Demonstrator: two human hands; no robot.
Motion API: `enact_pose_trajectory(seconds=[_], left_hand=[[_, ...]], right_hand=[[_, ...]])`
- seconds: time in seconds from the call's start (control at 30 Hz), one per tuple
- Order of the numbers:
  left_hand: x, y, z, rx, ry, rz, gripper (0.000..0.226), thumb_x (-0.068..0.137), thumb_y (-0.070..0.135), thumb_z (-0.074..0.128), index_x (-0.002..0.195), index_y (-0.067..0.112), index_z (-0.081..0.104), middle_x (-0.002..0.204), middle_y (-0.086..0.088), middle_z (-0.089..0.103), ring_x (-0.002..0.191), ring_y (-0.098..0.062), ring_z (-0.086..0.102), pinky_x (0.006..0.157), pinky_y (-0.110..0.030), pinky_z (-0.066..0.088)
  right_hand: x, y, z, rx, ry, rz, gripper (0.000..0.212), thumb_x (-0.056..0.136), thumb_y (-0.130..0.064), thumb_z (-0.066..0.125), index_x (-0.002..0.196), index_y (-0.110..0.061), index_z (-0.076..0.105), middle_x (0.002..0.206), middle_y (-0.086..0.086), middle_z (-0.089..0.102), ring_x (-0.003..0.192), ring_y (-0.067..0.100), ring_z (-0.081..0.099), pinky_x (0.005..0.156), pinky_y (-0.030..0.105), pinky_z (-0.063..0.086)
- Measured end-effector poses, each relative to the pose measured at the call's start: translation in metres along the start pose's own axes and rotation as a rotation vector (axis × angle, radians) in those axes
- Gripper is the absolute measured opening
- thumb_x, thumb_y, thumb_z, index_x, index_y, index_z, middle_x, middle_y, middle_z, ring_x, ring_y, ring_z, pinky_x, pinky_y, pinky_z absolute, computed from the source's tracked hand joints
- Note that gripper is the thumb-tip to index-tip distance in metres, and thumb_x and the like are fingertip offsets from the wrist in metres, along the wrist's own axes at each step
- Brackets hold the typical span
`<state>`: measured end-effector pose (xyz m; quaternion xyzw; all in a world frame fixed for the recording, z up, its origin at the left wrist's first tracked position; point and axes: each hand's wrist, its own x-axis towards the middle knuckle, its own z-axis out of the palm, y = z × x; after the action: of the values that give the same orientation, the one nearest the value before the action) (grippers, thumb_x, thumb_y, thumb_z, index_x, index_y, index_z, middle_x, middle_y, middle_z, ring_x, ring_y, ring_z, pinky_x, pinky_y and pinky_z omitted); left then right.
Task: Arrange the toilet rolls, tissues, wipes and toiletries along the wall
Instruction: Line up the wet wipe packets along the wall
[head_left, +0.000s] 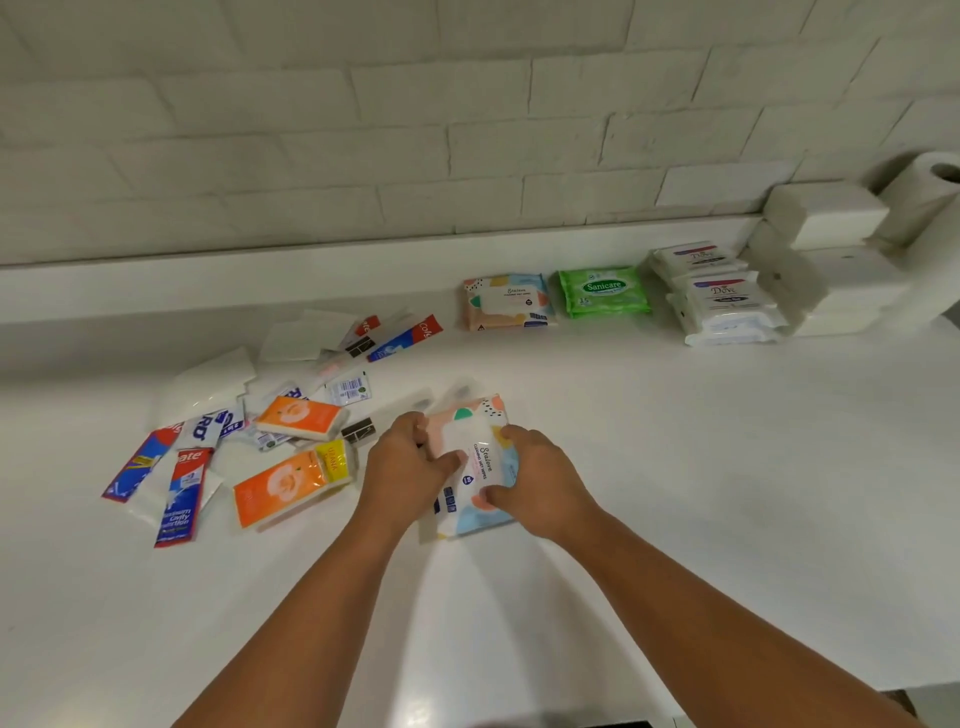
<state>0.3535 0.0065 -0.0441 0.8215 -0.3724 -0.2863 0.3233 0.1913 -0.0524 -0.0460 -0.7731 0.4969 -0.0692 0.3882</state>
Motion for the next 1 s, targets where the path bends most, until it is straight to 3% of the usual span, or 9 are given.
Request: enact_pose_trajectory(seconds=[0.13, 0.27, 0.4, 0.5, 0.6, 0.7, 0.8, 0.87, 1.0], left_hand=[[0.002, 0.002, -0.002, -0.037, -0.051, -0.049, 0.057, 0.077, 0.024, 0.084, 0.124, 0.015, 0.051, 0.114, -0.001, 0.065, 0.101, -0.022, 0.065, 0.084, -0.043, 0.059], [0.004, -0.002, -0.004, -0.095, -0.129, -0.136, 0.067, 0.074, 0.022, 0.087, 0.127, 0.018, 0.047, 0.118, -0.003, 0.067, 0.101, -0.022, 0.069, 0.084, -0.043, 0.061], [0.006, -0.004, -0.004, -0.199, -0.157, -0.157, 0.074, 0.071, 0.014, 0.089, 0.125, 0.020, 0.040, 0.123, -0.005, 0.067, 0.105, -0.023, 0.068, 0.087, -0.043, 0.059], [0.009, -0.001, -0.006, -0.268, -0.187, -0.152, 0.087, 0.066, 0.012, 0.092, 0.135, 0.017, 0.038, 0.125, -0.004, 0.067, 0.110, -0.022, 0.067, 0.089, -0.044, 0.059], [0.014, 0.003, -0.009, -0.277, -0.207, -0.136, 0.085, 0.065, 0.014, 0.093, 0.133, 0.020, 0.043, 0.120, -0.001, 0.068, 0.106, -0.019, 0.068, 0.084, -0.042, 0.061], [0.022, 0.007, -0.016, -0.291, -0.224, -0.138, 0.088, 0.063, 0.021, 0.094, 0.134, 0.021, 0.042, 0.113, -0.001, 0.071, 0.099, -0.017, 0.070, 0.082, -0.042, 0.061], [0.031, 0.016, -0.024, -0.299, -0.195, -0.129, 0.076, 0.067, 0.025, 0.092, 0.126, 0.022, 0.044, 0.107, 0.001, 0.067, 0.096, -0.014, 0.067, 0.076, -0.030, 0.056], [0.037, 0.021, -0.030, -0.286, -0.190, -0.091, 0.068, 0.070, 0.029, 0.090, 0.122, 0.023, 0.047, 0.107, 0.003, 0.065, 0.096, -0.014, 0.066, 0.077, -0.028, 0.052], [0.049, 0.030, -0.041, -0.146, -0.387, 0.019, 0.039, 0.078, 0.033, 0.083, 0.112, 0.023, 0.067, 0.098, 0.006, 0.077, 0.086, -0.011, 0.073, 0.076, -0.031, 0.060]], right_hand=[[-0.001, -0.001, -0.001, 0.222, 0.018, 0.029, 0.074, 0.064, -0.018, 0.087, 0.125, -0.031, 0.046, 0.112, -0.009, 0.062, 0.108, 0.016, 0.062, 0.083, 0.031, 0.058], [0.000, -0.003, -0.007, 0.286, -0.007, 0.079, 0.080, 0.068, -0.014, 0.087, 0.132, -0.025, 0.039, 0.104, -0.010, 0.058, 0.099, 0.013, 0.061, 0.062, 0.012, 0.047], [0.005, -0.001, -0.007, 0.235, 0.004, 0.131, 0.069, 0.078, -0.015, 0.079, 0.137, -0.014, 0.044, 0.110, -0.002, 0.067, 0.100, 0.017, 0.066, 0.079, 0.028, 0.057], [0.008, 0.003, -0.011, 0.471, 0.006, 0.156, 0.031, 0.083, -0.004, 0.071, 0.113, -0.007, 0.068, 0.101, 0.005, 0.075, 0.085, 0.019, 0.073, 0.082, 0.040, 0.060], [0.012, 0.007, -0.018, 0.576, 0.024, 0.133, 0.014, 0.087, -0.004, 0.067, 0.098, -0.009, 0.075, 0.091, 0.005, 0.077, 0.082, 0.023, 0.074, 0.080, 0.043, 0.060], [0.019, 0.009, -0.028, 0.557, 0.004, 0.057, 0.008, 0.091, -0.012, 0.066, 0.089, -0.015, 0.074, 0.088, 0.003, 0.076, 0.084, 0.024, 0.072, 0.079, 0.040, 0.059], [0.027, 0.011, -0.040, 0.574, -0.003, 0.010, 0.013, 0.094, -0.015, 0.064, 0.083, -0.016, 0.072, 0.087, 0.007, 0.075, 0.078, 0.019, 0.068, 0.078, 0.039, 0.056], [0.033, 0.012, -0.049, 0.571, -0.039, -0.027, 0.013, 0.095, -0.015, 0.062, 0.087, -0.011, 0.071, 0.090, 0.010, 0.075, 0.082, 0.025, 0.071, 0.081, 0.042, 0.056], [0.050, 0.012, -0.071, 0.543, -0.072, -0.084, 0.014, 0.096, -0.016, 0.061, 0.095, -0.007, 0.072, 0.092, 0.008, 0.076, 0.089, 0.027, 0.072, 0.083, 0.042, 0.056]])
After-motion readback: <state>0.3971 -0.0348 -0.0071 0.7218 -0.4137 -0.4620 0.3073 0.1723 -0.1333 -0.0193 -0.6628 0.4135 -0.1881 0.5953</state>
